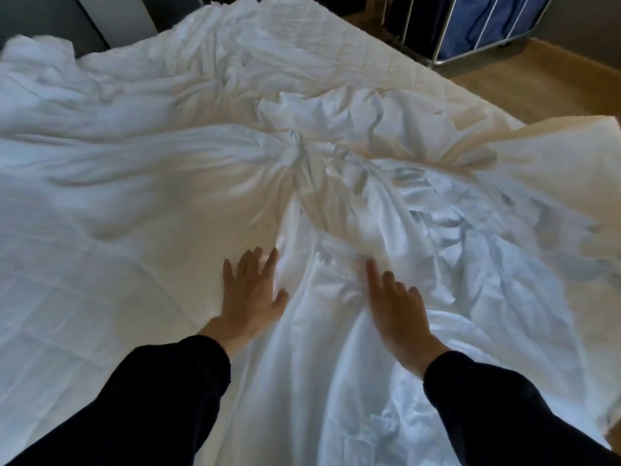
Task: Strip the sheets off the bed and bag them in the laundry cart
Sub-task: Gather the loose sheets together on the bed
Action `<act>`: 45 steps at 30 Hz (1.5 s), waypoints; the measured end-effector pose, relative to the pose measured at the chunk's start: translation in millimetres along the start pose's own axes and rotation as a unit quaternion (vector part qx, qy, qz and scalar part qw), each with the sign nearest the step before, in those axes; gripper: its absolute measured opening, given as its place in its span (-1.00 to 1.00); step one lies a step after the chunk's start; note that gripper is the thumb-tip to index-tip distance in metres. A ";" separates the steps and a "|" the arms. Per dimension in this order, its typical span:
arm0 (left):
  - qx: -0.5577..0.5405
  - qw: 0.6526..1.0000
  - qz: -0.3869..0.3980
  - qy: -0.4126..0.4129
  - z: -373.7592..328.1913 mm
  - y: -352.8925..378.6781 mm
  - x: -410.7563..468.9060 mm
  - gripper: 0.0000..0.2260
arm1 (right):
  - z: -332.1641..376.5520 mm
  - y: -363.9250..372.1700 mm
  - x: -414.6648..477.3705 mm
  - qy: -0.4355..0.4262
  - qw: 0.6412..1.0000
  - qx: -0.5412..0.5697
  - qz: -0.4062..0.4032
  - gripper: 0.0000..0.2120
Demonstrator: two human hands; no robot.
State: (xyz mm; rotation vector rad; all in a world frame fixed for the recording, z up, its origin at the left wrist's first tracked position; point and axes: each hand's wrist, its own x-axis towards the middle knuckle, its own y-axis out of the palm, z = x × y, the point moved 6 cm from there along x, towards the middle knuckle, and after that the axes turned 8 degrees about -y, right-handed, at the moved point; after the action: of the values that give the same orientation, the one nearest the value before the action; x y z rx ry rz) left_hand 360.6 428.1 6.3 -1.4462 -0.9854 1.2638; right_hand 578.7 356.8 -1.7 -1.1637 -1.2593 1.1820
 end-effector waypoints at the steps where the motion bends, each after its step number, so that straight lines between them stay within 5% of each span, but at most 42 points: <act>1: 0.012 1.000 -0.005 0.012 -7.6 3.9 -7.4 -0.34 | -7.6 -2.5 3.9 0.005 1.000 0.026 -0.015 -0.35; 7: 0.044 0.998 -0.015 0.048 -52.5 14.3 -23.1 -0.26 | -44.0 8.7 -5.1 0.167 0.974 0.141 0.064 -0.56; 10: 0.053 0.989 -0.044 0.134 -92.1 7.8 -20.9 -0.14 | -46.5 15.7 -27.5 0.157 0.969 0.166 0.095 -0.54; 14: 0.082 0.954 -0.096 0.271 -153.1 -5.8 -13.0 -0.24 | -64.8 19.2 -57.2 0.138 0.981 0.112 0.077 -0.42; 20: 0.191 0.898 0.068 0.391 -220.2 22.7 -11.4 -0.52 | -88.6 27.3 -90.0 0.089 0.982 0.082 0.148 -0.24; 25: 0.264 0.849 0.042 0.456 -248.5 25.6 -23.1 -0.55 | -114.0 5.3 -95.5 0.092 0.986 0.074 0.121 -0.66; 29: 0.136 0.898 -0.057 0.416 -283.8 -16.8 -15.1 -0.75 | -158.0 -10.4 -89.4 0.119 0.985 0.055 0.111 -0.76; 33: 0.030 0.905 -0.182 0.383 -328.1 -48.1 4.8 -0.80 | -220.6 -45.4 -58.3 0.175 0.983 -0.011 0.058 -0.74; 40: 0.152 0.921 -0.070 0.351 -335.3 -11.6 6.9 -0.40 | -231.2 -3.3 -70.0 0.236 0.961 0.014 0.141 -0.60; 45: 0.123 0.938 -0.032 0.323 -280.8 13.0 -19.9 -0.32 | -207.1 -3.1 -89.8 0.257 0.963 -0.038 0.071 -0.24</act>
State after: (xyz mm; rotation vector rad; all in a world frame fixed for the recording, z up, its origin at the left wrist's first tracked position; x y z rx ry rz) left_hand 635.5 366.1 4.3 -1.4696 -0.4084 0.7397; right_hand 787.9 272.0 -1.4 -1.5188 -0.8398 0.8557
